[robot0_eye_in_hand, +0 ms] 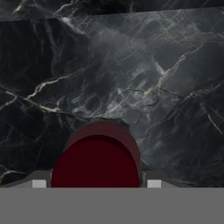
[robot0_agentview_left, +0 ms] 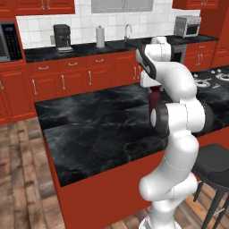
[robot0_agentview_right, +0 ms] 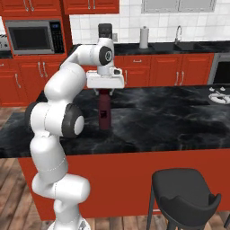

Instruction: Place the drinks on the dining counter in a tight cluster.

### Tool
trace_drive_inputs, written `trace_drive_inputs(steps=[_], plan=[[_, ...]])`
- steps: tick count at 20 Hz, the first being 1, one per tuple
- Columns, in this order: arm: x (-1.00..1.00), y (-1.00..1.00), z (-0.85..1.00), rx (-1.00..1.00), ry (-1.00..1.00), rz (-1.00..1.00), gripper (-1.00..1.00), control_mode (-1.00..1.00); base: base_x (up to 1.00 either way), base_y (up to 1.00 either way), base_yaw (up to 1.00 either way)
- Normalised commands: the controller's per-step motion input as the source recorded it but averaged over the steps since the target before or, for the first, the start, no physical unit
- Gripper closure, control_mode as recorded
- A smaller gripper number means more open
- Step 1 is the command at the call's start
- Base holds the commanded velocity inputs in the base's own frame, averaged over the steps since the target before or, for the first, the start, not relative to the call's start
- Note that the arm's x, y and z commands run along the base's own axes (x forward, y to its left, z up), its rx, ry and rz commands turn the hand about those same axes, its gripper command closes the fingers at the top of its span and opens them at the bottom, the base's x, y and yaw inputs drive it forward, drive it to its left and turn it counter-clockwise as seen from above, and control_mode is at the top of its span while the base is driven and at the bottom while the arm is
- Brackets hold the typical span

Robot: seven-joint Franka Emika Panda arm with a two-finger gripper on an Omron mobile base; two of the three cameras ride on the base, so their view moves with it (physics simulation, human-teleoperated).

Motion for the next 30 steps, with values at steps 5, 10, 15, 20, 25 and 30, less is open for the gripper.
trace_drive_inputs(steps=[5,10,15,20,25,30], plan=[[0.00,-0.03,-0.20,0.00,0.00,0.00,1.00,-1.00,0.00,0.00,0.00],[0.00,0.00,0.00,0.00,0.00,0.00,1.00,-1.00,0.00,0.00,0.00],[0.00,0.00,0.00,0.00,0.00,0.00,-1.00,-1.00,0.00,0.00,0.00],[0.00,0.00,0.00,0.00,0.00,0.00,-1.00,-1.00,0.00,0.00,0.00],[0.00,0.00,0.00,0.00,0.00,0.00,-1.00,-1.00,0.00,0.00,0.00],[-0.01,0.00,0.08,0.00,0.00,-0.02,-1.00,-1.00,0.00,0.00,0.00]])
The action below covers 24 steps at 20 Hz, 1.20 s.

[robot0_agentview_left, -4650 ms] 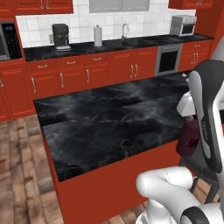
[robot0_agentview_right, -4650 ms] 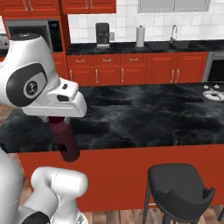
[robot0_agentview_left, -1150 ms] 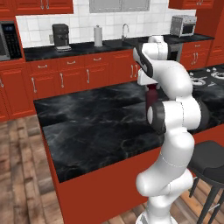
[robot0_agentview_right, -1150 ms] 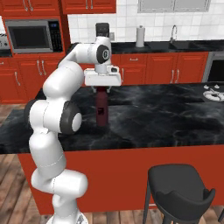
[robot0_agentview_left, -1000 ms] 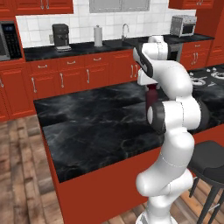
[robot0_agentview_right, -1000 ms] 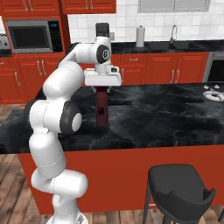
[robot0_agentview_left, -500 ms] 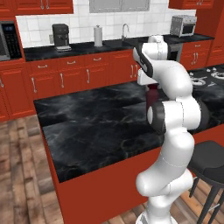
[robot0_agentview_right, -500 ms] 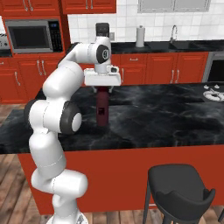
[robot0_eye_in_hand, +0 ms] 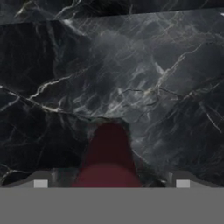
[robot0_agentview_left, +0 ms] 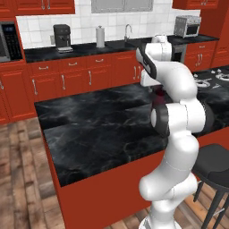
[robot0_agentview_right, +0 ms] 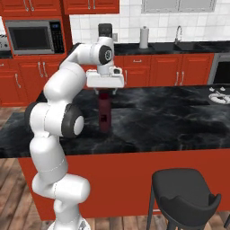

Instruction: Place the drinks on the dining counter in a tight cluster.

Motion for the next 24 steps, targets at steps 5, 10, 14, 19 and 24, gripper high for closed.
trace_drive_inputs(steps=[5,10,14,19,24], plan=[[-0.05,0.00,0.39,-0.02,0.00,-0.04,-1.00,-1.00,0.00,0.00,0.00],[-0.07,0.00,0.46,-0.02,0.00,-0.04,-1.00,-1.00,0.00,0.00,0.00],[-0.27,0.00,0.47,0.00,0.00,-0.03,-1.00,-1.00,0.00,0.00,0.00],[-0.95,0.00,0.35,0.00,-0.02,-0.05,-1.00,-1.00,0.00,0.00,0.00],[-1.00,0.19,0.02,0.00,-0.10,-0.04,-1.00,-1.00,0.00,0.00,0.00]])
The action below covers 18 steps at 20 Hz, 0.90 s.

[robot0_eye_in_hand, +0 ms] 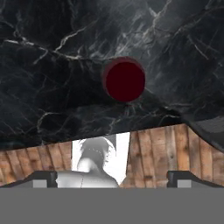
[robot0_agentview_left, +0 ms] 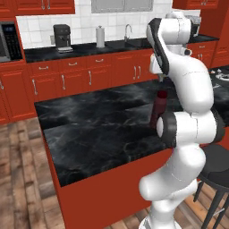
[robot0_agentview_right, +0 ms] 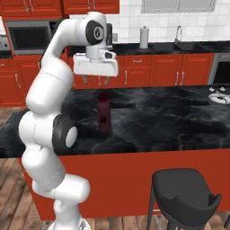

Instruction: Place the drinks on the dining counter in a tight cluster.

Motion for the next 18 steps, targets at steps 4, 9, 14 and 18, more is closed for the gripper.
trace_drive_inputs(steps=[4,9,14,18], plan=[[-1.00,0.34,-0.33,0.00,-0.21,-0.11,-1.00,-1.00,0.00,0.00,0.00],[-0.90,0.48,-0.53,0.00,-0.23,-0.13,-1.00,-1.00,0.00,0.00,0.00],[-0.94,0.31,0.16,-0.01,-0.08,-0.09,-1.00,-1.00,0.00,0.00,0.00],[-0.62,0.09,0.18,-0.01,0.00,-0.02,-1.00,-1.00,0.00,0.00,0.00]])
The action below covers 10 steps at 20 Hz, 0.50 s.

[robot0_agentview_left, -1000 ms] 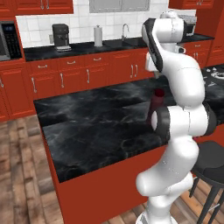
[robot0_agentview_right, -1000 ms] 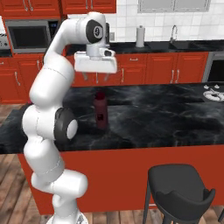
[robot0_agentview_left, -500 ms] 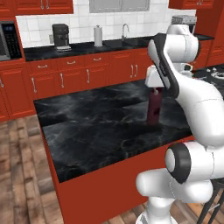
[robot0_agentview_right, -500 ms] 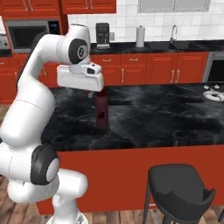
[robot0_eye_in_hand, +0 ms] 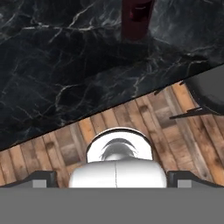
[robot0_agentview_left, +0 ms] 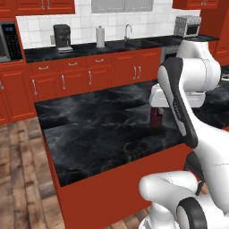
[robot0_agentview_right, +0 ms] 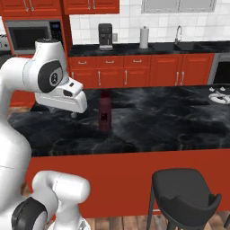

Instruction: Place the drinks on the dining counter in a tight cluster.

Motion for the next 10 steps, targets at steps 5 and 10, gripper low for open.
trace_drive_inputs(steps=[5,10], plan=[[-0.18,0.00,0.01,0.00,0.00,0.00,-1.00,-1.00,0.00,0.00,0.00],[0.00,0.00,0.00,0.00,0.00,0.00,-1.00,1.00,-0.15,0.14,-0.01]])
